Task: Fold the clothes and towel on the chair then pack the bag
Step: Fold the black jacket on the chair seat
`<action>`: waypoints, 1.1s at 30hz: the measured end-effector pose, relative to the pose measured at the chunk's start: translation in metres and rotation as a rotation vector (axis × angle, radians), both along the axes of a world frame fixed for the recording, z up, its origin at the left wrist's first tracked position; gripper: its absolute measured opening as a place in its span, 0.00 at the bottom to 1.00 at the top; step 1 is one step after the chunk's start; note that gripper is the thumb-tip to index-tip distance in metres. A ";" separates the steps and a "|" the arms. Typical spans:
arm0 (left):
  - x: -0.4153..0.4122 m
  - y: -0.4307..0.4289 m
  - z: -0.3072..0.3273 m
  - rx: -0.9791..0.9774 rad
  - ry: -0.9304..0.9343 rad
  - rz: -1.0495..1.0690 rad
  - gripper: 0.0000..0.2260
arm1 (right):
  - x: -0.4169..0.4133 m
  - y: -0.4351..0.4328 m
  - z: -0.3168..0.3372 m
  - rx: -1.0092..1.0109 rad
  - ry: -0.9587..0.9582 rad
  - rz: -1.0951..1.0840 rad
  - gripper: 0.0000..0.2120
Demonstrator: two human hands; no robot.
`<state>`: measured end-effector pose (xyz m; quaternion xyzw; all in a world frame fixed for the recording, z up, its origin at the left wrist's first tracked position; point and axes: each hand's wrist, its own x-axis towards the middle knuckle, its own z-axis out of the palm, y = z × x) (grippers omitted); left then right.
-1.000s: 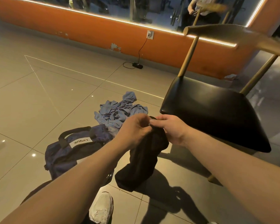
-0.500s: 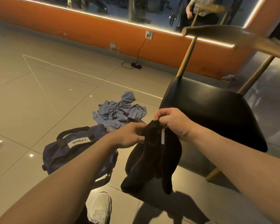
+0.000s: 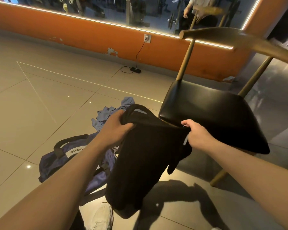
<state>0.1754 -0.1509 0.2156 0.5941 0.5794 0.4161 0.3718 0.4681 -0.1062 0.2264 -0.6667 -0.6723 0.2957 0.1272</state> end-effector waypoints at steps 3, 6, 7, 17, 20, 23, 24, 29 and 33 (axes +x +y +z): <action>0.001 0.001 0.001 0.016 -0.030 0.041 0.12 | 0.007 0.005 -0.011 0.019 0.023 -0.146 0.21; -0.003 0.003 0.003 0.007 -0.070 0.055 0.19 | 0.013 0.011 -0.014 0.041 0.082 -0.271 0.11; -0.005 0.003 0.003 -0.010 -0.068 0.061 0.21 | 0.015 0.012 -0.014 0.045 0.102 -0.296 0.12; -0.010 0.008 0.003 -0.020 -0.019 0.299 0.08 | 0.049 0.004 0.011 0.020 0.068 0.017 0.19; -0.012 0.012 0.015 0.089 0.138 0.310 0.10 | 0.067 0.000 0.018 0.054 -0.035 0.020 0.23; -0.021 0.026 0.029 0.152 0.269 0.268 0.07 | 0.089 -0.001 0.023 0.051 -0.080 -0.037 0.19; -0.023 0.031 0.034 0.163 0.312 0.251 0.05 | 0.095 -0.002 0.025 0.057 -0.098 -0.059 0.15; -0.019 0.045 0.056 0.161 0.484 0.158 0.05 | 0.117 -0.007 0.038 0.112 -0.002 -0.276 0.06; -0.012 0.050 0.070 0.041 0.489 0.150 0.07 | 0.119 -0.012 0.058 0.053 0.268 -0.284 0.11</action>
